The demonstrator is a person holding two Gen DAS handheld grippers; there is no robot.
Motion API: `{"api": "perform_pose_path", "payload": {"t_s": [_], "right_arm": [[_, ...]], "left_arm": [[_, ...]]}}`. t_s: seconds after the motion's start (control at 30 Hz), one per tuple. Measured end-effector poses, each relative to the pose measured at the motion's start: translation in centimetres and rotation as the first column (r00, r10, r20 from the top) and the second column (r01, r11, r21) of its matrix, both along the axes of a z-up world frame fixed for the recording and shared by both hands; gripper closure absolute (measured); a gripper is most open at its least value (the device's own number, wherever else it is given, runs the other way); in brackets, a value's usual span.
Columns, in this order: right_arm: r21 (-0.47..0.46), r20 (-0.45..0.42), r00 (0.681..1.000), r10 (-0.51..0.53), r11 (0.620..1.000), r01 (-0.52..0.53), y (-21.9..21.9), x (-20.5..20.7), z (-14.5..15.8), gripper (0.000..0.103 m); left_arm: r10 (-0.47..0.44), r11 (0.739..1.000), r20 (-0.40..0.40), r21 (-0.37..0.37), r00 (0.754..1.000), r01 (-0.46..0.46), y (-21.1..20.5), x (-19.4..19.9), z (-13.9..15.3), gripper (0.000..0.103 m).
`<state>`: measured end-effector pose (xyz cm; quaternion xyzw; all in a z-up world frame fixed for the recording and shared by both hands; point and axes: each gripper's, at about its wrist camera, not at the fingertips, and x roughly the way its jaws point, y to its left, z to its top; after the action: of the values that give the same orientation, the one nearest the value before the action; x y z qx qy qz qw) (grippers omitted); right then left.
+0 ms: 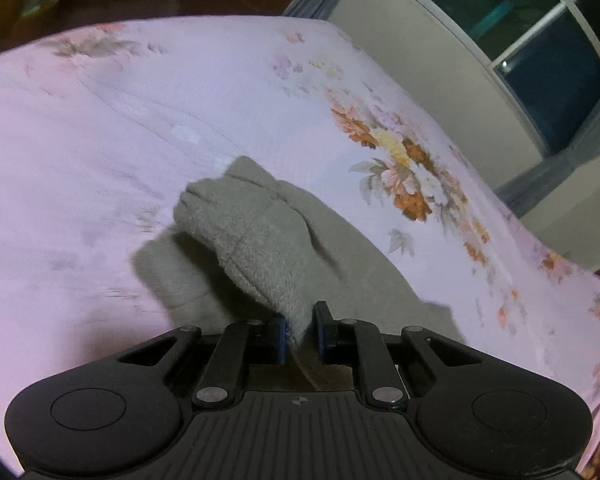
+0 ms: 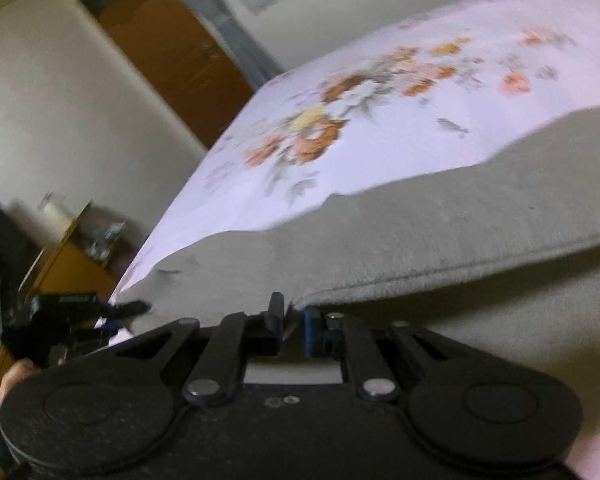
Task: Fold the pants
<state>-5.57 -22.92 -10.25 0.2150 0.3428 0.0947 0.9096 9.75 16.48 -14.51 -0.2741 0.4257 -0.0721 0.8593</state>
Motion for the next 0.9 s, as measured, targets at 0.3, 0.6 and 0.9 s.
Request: {"api": "perform_pose_path", "payload": {"t_s": [0.3, 0.6, 0.9], "right_arm": [[-0.115, -0.123, 0.992, -0.01, 0.993, -0.004, 2.0, 1.6, -5.0, 0.083], [-0.08, -0.125, 0.989, -0.081, 0.994, 0.071, -2.1, -0.6, -3.8, 0.059], [-0.005, -0.134, 0.923, -0.362, 0.931, 0.365, -12.7, -6.0, -4.0, 0.058]], "left_arm": [[0.01, 0.994, -0.076, 0.111, 0.997, -0.002, -0.3, -0.2, -4.8, 0.088], [-0.029, 0.981, 0.009, 0.191, 1.0, 0.027, -2.0, -4.0, -0.4, 0.081], [-0.198, 0.961, -0.023, 0.193, 0.98, 0.198, -9.7, -4.0, -1.4, 0.08]]}}
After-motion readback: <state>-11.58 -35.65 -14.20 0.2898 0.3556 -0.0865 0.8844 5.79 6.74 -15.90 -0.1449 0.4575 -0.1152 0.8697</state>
